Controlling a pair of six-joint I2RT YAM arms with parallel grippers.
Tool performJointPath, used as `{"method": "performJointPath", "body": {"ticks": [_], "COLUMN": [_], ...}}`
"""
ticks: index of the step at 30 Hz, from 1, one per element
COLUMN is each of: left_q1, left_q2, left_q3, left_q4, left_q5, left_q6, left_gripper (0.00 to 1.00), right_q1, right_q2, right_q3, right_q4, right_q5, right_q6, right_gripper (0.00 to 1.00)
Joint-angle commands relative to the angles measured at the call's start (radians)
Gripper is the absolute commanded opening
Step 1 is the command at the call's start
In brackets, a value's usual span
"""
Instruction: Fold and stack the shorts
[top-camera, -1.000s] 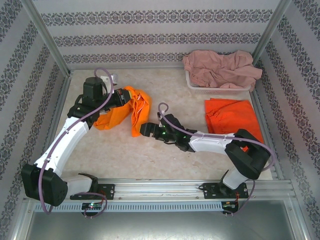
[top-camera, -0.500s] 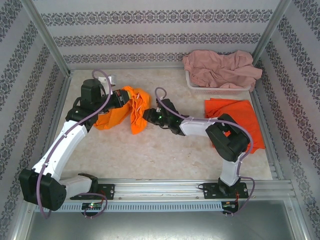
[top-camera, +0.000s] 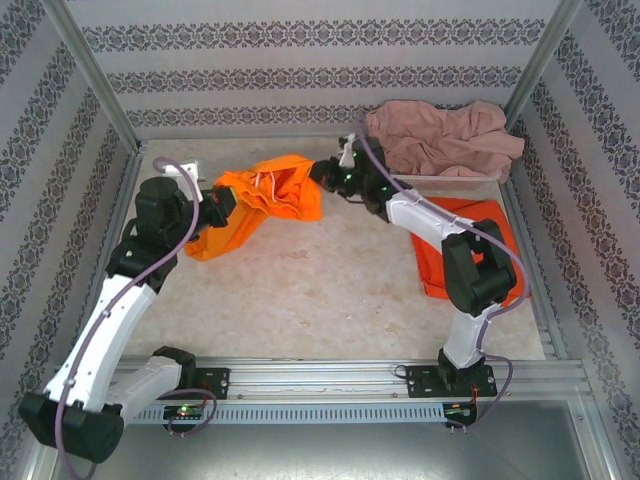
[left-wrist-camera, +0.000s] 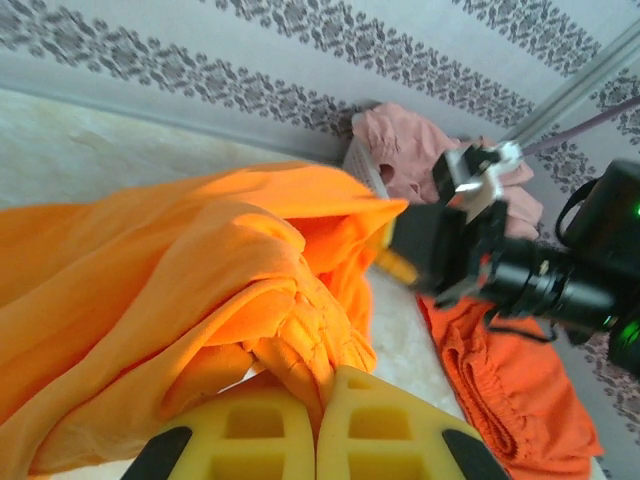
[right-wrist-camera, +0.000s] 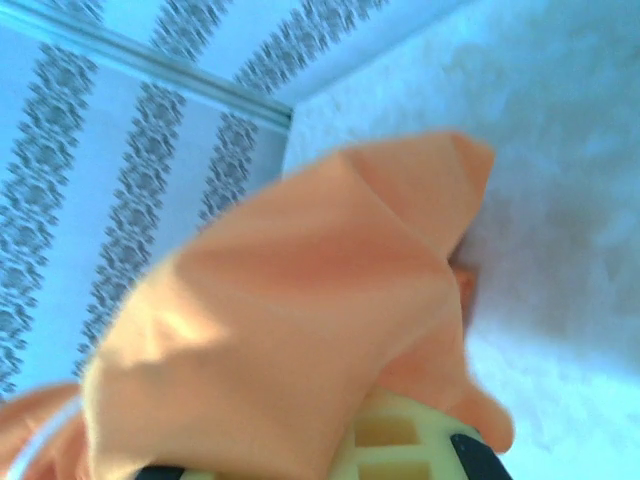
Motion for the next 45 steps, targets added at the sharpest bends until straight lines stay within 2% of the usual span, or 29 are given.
{"method": "performJointPath", "body": {"ticks": [1, 3, 7, 11, 13, 17, 21, 22, 23, 27, 32, 34, 38, 45], "left_q1": [0.013, 0.013, 0.011, -0.003, -0.030, -0.139, -0.315, -0.350, -0.388, -0.456, -0.462, -0.461, -0.462, -0.455], "left_q2": [-0.105, -0.161, -0.236, -0.247, -0.252, -0.252, -0.132, -0.093, -0.039, 0.174, 0.298, 0.315, 0.316, 0.180], "left_q3": [-0.024, -0.046, -0.115, -0.214, -0.260, -0.379, -0.435, -0.439, -0.442, -0.398, -0.329, -0.300, -0.271, -0.282], "left_q4": [-0.061, -0.071, -0.051, 0.002, 0.033, 0.190, 0.335, 0.377, 0.427, 0.566, 0.639, 0.610, 0.581, 0.467], "left_q5": [-0.090, -0.073, 0.035, 0.156, 0.169, 0.119, 0.012, -0.004, -0.012, 0.021, 0.062, 0.049, 0.069, 0.032], "left_q6": [0.068, 0.077, 0.077, 0.052, 0.037, -0.041, -0.063, -0.067, -0.074, -0.097, -0.109, -0.092, -0.046, 0.038], "left_gripper": [0.00, 0.00, 0.00, 0.00, 0.00, 0.00, 0.00, 0.00, 0.00, 0.02, 0.06, 0.08, 0.19, 0.61], "right_q1": [-0.035, -0.051, -0.053, -0.054, -0.059, -0.073, -0.085, -0.088, -0.091, -0.118, -0.174, -0.200, -0.247, -0.255], "right_q2": [0.039, 0.107, 0.251, 0.363, 0.399, 0.467, 0.516, 0.516, 0.510, 0.420, 0.186, 0.079, -0.129, -0.386], "right_q3": [0.144, 0.266, 0.487, 0.628, 0.666, 0.730, 0.771, 0.770, 0.766, 0.665, 0.419, 0.302, 0.076, -0.171], "right_q4": [-0.074, -0.135, -0.195, -0.235, -0.262, -0.290, -0.269, -0.266, -0.267, -0.248, -0.254, -0.245, -0.265, -0.294], "right_q5": [-0.095, -0.136, -0.212, -0.240, -0.238, -0.244, -0.312, -0.322, -0.330, -0.333, -0.286, -0.275, -0.243, -0.245], "right_q6": [-0.002, 0.018, 0.082, 0.158, 0.181, 0.239, 0.322, 0.331, 0.338, 0.325, 0.197, 0.163, 0.067, -0.034], "right_gripper": [0.00, 0.00, 0.00, 0.05, 0.07, 0.14, 0.23, 0.29, 0.40, 0.68, 0.98, 0.98, 0.98, 0.98]}}
